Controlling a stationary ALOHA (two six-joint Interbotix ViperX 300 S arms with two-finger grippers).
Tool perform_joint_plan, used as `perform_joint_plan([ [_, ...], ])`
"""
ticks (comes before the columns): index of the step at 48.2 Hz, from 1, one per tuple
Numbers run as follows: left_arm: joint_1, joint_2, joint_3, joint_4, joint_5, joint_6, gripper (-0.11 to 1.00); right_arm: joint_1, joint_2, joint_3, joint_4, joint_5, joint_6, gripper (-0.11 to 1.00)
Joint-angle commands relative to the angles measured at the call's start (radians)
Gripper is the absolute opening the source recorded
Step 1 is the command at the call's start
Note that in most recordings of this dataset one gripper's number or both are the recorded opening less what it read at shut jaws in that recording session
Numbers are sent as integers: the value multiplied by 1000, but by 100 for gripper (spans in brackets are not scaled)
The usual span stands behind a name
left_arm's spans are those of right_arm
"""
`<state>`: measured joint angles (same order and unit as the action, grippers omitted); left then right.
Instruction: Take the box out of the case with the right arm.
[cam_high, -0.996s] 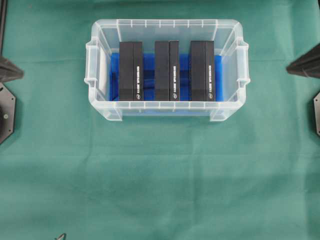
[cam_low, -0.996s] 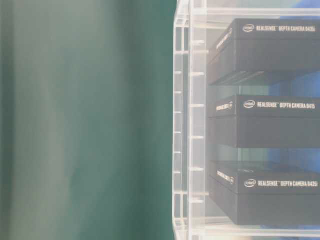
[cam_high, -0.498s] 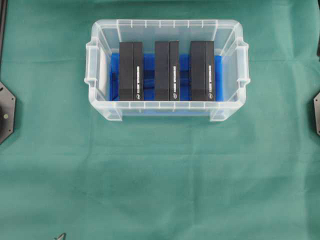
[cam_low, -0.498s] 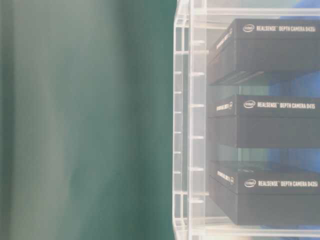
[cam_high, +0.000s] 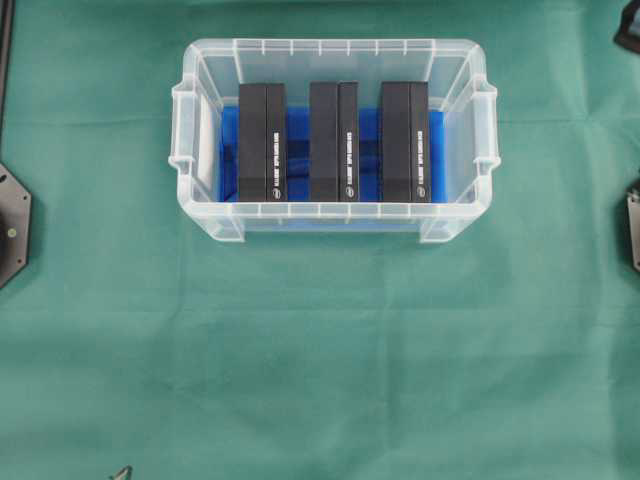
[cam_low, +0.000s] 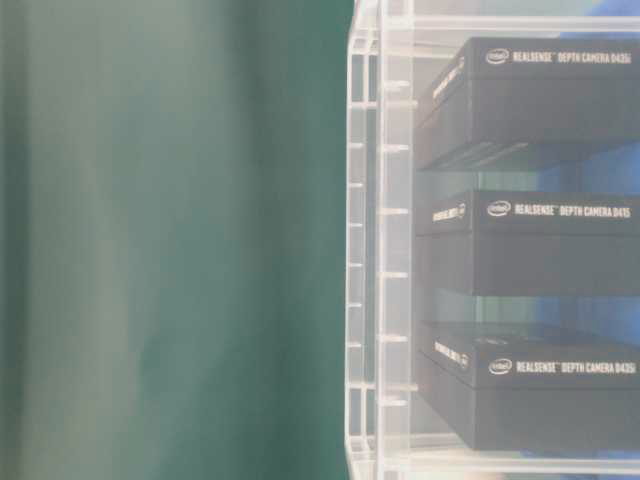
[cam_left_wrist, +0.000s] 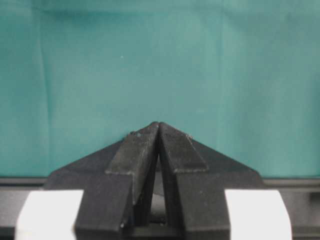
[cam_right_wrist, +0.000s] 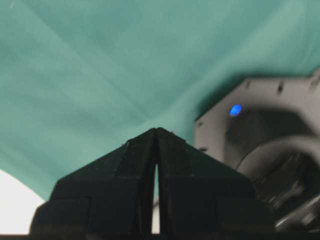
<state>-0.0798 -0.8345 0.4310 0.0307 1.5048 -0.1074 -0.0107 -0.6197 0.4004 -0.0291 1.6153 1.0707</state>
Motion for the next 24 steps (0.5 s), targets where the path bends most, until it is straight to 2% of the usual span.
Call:
perform_joint_plan([
  [1,-3,12,-25,2,-3,-9,0,0,3,-26,0,23,143,0],
  [6,-3,15,-25,0,-3,-23,0,-2,0,-23,-3,26,341,0],
  [9,-3,15,-25,0,-3,-28,0,0,0,-23,-9,26,410,0],
  [18,-3,15,-25,0,-3,-32,0,-9,11,-26,-63,25,394,0],
  [24,-3,17,-25,0,-3,-32,0,-81,26,-25,-81,25,328,0],
])
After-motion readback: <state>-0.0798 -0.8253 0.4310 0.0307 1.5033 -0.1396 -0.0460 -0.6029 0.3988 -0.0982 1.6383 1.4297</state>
